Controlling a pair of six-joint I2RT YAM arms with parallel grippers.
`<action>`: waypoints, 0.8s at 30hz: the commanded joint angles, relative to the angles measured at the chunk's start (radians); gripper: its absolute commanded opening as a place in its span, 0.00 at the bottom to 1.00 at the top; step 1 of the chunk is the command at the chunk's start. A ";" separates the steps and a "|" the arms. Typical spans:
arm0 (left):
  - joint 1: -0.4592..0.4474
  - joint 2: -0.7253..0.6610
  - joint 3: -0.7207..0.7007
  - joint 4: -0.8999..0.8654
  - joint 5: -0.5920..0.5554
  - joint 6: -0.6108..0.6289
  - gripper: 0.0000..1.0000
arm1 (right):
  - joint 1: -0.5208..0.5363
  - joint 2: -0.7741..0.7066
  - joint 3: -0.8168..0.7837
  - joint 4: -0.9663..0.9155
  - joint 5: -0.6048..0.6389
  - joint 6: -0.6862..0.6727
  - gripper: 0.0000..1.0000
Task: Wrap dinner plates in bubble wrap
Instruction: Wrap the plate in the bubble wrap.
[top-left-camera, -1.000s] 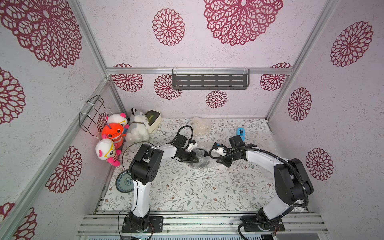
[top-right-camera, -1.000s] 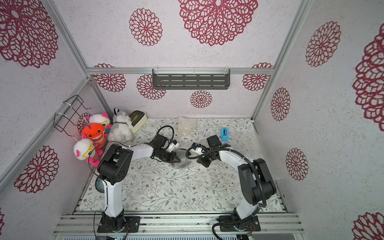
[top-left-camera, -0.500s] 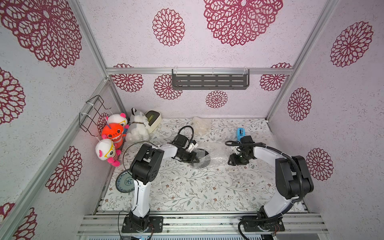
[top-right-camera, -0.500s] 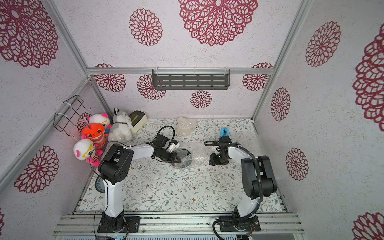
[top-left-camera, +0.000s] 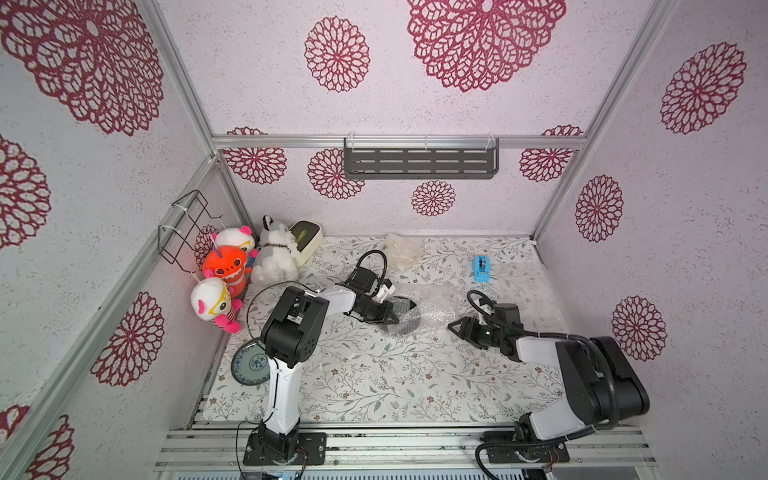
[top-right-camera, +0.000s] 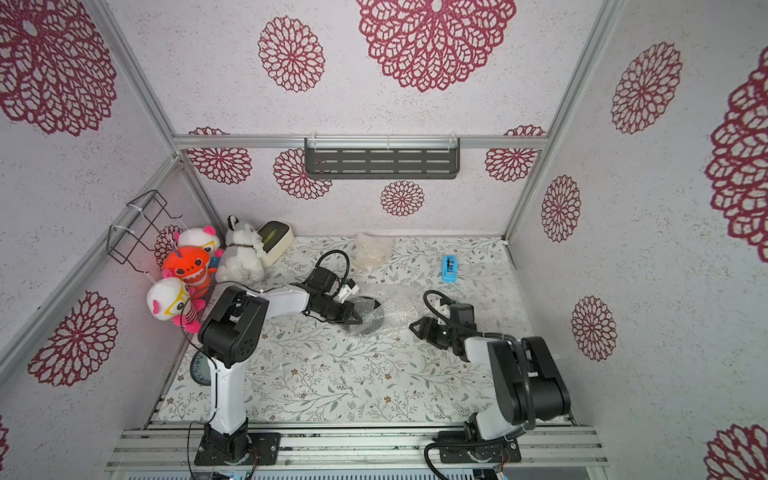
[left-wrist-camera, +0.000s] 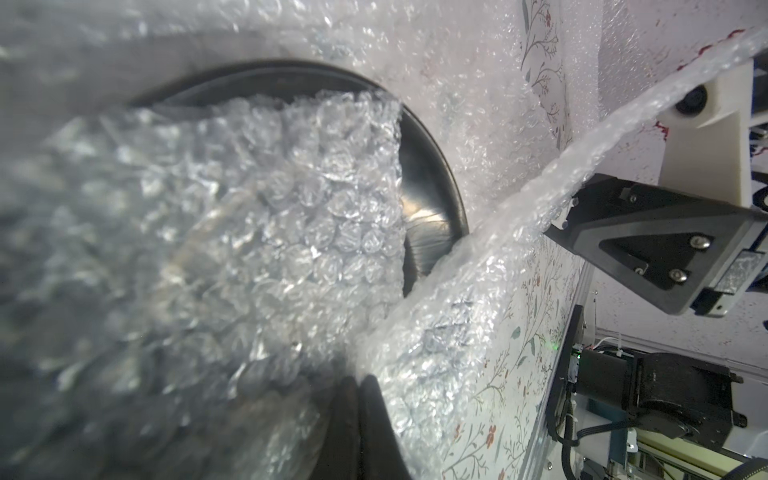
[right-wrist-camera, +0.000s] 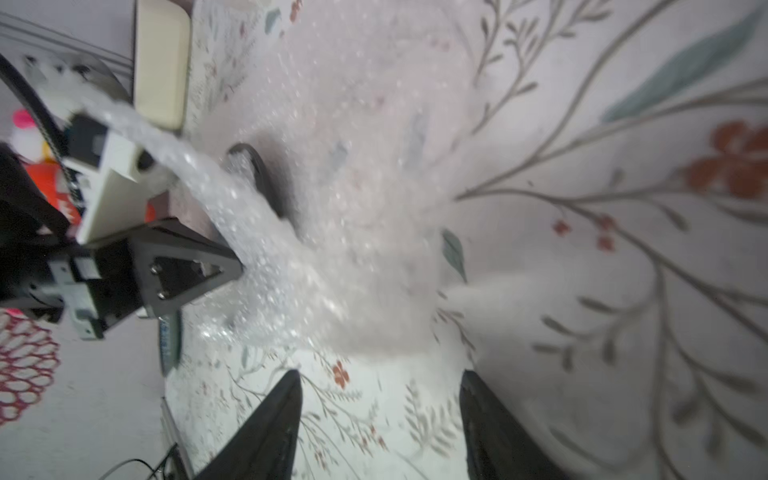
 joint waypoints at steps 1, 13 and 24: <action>0.006 0.034 0.014 -0.033 -0.064 -0.013 0.00 | 0.012 0.112 0.050 0.282 0.038 0.155 0.49; 0.009 0.039 0.030 -0.074 -0.125 -0.063 0.00 | 0.270 0.045 0.304 0.133 0.114 -0.125 0.01; 0.028 0.061 0.054 -0.067 -0.092 -0.075 0.03 | 0.429 0.275 0.409 0.097 0.170 -0.080 0.00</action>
